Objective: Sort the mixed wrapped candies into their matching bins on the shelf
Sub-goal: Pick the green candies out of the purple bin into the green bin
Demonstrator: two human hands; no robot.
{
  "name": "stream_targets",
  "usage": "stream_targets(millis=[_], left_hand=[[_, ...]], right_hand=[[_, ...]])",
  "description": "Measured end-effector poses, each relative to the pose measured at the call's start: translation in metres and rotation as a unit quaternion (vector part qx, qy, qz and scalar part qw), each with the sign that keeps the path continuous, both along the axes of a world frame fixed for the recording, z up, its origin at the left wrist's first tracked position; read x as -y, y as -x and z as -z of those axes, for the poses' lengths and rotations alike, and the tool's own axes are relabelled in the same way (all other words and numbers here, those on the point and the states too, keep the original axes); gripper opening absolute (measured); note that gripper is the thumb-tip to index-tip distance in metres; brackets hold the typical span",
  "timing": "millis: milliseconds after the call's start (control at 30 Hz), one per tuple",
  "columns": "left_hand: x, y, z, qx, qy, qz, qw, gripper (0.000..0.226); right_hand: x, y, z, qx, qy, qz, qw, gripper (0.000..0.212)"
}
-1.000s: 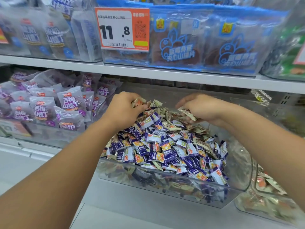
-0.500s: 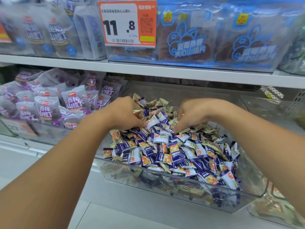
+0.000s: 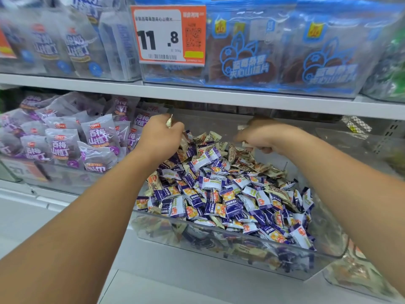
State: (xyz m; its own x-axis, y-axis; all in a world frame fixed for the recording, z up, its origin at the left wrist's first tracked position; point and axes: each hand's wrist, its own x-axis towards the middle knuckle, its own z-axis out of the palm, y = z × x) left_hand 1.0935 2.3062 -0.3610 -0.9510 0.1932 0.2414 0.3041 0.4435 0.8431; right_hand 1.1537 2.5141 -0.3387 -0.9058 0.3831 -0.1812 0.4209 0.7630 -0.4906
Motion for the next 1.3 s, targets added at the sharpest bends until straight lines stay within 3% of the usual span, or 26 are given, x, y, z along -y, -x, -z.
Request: stream_targets(millis=[200, 300, 400, 533, 667, 800, 900, 967, 1100, 1300], left_hand=[[-0.011, 0.003, 0.003, -0.005, 0.043, 0.012, 0.999, 0.026], [-0.014, 0.002, 0.007, -0.015, 0.083, 0.047, 0.995, 0.017], [-0.015, -0.001, 0.007, -0.046, 0.139, 0.056, 0.988, 0.03], [-0.018, 0.003, 0.012, -0.089, 0.249, 0.063, 0.962, 0.054], [-0.022, 0.005, 0.018, -0.082, 0.287, 0.083, 0.951, 0.048], [-0.026, 0.005, 0.014, -0.071, 0.248, 0.089, 0.962, 0.041], [-0.029, 0.003, 0.007, -0.02, 0.138, 0.083, 0.987, 0.021], [-0.029, 0.0, 0.004, 0.01, 0.079, 0.065, 0.995, 0.023], [-0.025, -0.01, -0.002, 0.081, 0.04, 0.069, 0.994, 0.023], [-0.02, -0.024, 0.0, 0.078, 0.053, 0.087, 0.992, 0.033]], right_hand=[[0.028, 0.001, 0.017, 0.029, -0.11, -0.049, 0.992, 0.033], [0.024, 0.0, 0.013, -0.001, -0.057, -0.036, 0.998, 0.031], [0.012, -0.002, 0.006, -0.044, 0.032, -0.01, 0.998, 0.03], [-0.004, -0.006, 0.005, -0.006, 0.082, -0.03, 0.996, 0.025], [-0.014, -0.007, 0.005, 0.006, -0.021, -0.028, 0.999, 0.019], [-0.012, -0.007, 0.011, 0.091, -0.038, -0.072, 0.993, 0.034], [-0.006, -0.012, 0.012, 0.137, -0.094, -0.093, 0.982, 0.039], [-0.003, -0.014, 0.01, 0.136, -0.138, -0.105, 0.975, 0.044], [0.004, -0.015, 0.01, 0.154, -0.196, -0.133, 0.959, 0.033], [0.007, -0.014, 0.011, 0.137, -0.239, -0.139, 0.951, 0.02]])
